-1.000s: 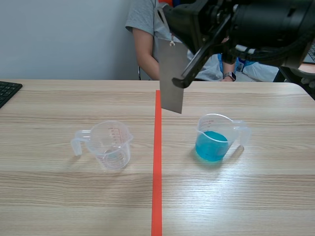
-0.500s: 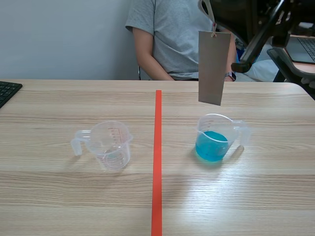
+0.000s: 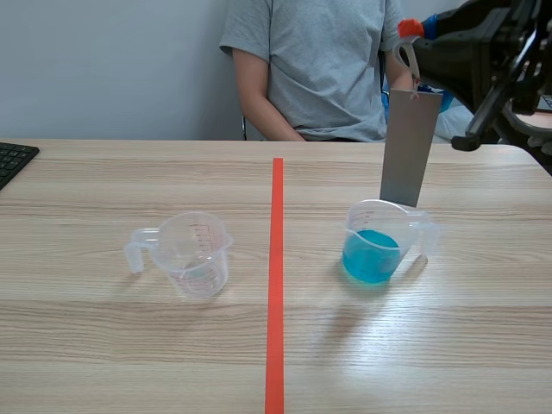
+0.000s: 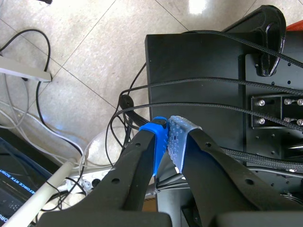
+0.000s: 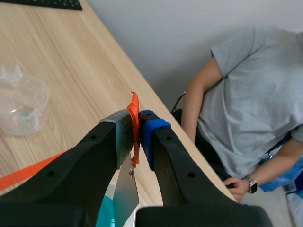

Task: Do the redox reaction experiment.
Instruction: 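Move the plate over the blue solution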

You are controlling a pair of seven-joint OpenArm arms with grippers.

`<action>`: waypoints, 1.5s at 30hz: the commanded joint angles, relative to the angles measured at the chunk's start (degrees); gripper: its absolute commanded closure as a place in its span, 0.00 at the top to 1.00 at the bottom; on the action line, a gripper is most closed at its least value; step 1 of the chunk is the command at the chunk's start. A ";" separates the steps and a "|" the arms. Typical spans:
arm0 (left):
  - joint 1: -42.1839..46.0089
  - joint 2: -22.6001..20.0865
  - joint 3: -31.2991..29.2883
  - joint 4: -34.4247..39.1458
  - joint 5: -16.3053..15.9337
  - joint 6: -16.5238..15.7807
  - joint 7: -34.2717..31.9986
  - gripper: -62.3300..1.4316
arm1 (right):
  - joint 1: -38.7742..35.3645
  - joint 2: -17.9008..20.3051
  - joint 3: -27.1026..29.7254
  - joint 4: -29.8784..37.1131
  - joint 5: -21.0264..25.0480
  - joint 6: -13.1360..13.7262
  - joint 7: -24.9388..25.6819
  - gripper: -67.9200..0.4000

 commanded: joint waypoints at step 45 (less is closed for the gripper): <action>0.74 0.44 -0.22 1.03 -0.39 -0.35 -0.22 0.08 | 0.70 0.76 0.87 -3.37 0.44 3.21 8.26 0.02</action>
